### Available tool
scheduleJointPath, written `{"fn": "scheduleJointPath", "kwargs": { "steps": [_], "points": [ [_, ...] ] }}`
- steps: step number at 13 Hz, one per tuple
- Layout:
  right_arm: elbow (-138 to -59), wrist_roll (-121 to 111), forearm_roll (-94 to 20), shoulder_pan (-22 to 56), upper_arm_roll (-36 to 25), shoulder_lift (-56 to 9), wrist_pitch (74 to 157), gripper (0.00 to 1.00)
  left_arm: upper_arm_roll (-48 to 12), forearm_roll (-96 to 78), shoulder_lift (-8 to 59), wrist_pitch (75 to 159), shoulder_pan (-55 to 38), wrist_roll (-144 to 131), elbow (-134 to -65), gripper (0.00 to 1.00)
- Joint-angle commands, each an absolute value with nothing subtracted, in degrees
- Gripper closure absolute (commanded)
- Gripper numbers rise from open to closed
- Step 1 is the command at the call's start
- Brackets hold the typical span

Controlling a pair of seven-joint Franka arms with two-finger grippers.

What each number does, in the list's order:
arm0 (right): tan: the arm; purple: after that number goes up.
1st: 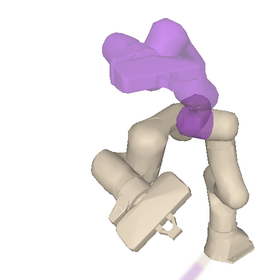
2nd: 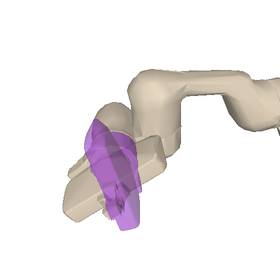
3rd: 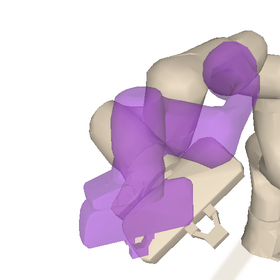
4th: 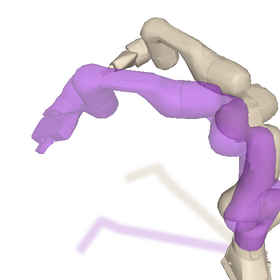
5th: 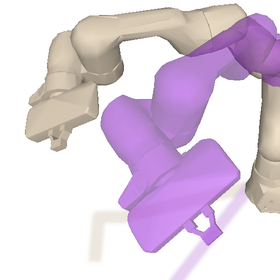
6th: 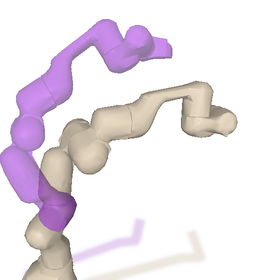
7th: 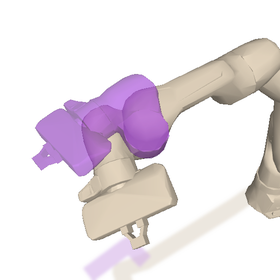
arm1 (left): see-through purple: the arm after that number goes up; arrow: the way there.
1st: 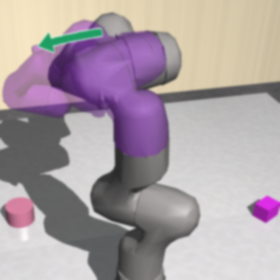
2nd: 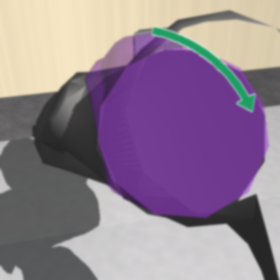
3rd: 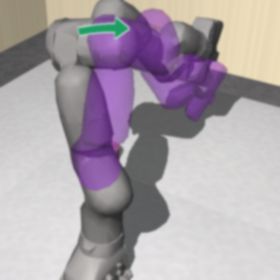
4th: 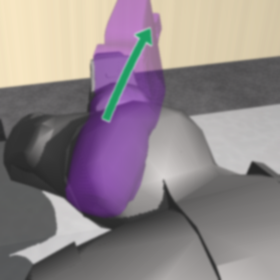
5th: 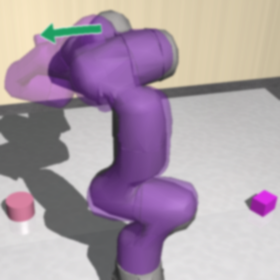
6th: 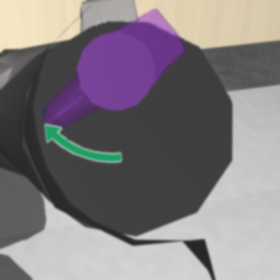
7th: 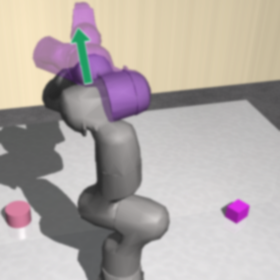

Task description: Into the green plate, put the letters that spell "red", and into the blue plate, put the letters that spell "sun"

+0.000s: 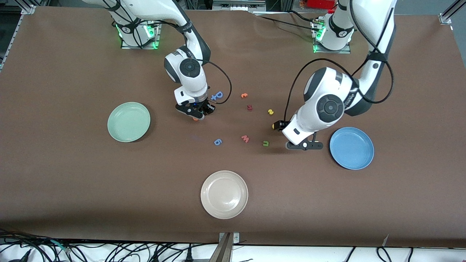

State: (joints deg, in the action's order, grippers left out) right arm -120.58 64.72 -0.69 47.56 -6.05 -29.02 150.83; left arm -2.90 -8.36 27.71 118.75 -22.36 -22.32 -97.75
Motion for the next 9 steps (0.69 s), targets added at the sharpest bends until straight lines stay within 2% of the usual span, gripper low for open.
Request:
{"fn": "scheduleJointPath", "kwargs": {
  "steps": [1, 2, 4, 7, 9],
  "points": [
    [-120.32, 65.48, 0.09, 48.43, -6.5, -29.8, 151.44, 0.86, -3.42, -10.02, 24.36, 132.03, -23.46, -25.21, -109.11, 0.0],
    [-120.24, 65.48, 0.09, 48.34, -6.59, -29.36, 151.17, 1.0, -3.78, -10.11, 23.39, 137.32, -23.55, -25.66, -113.34, 0.0],
    [-119.97, 65.13, 0.0, 48.25, -7.2, -27.09, 148.73, 1.0, -4.74, -9.93, 22.68, 144.2, -24.25, -28.2, -118.19, 0.0],
    [-119.18, 60.5, 0.09, 48.25, -11.32, -21.03, 137.24, 1.0, -5.01, -9.67, 22.32, 152.73, -25.49, -29.53, -123.65, 0.0],
    [-119.18, 51.29, 0.09, 48.25, -15.88, -17.86, 127.67, 1.0, -4.92, -9.58, 22.93, 153.72, -27.59, -31.37, -124.37, 0.0]
  ]
}}
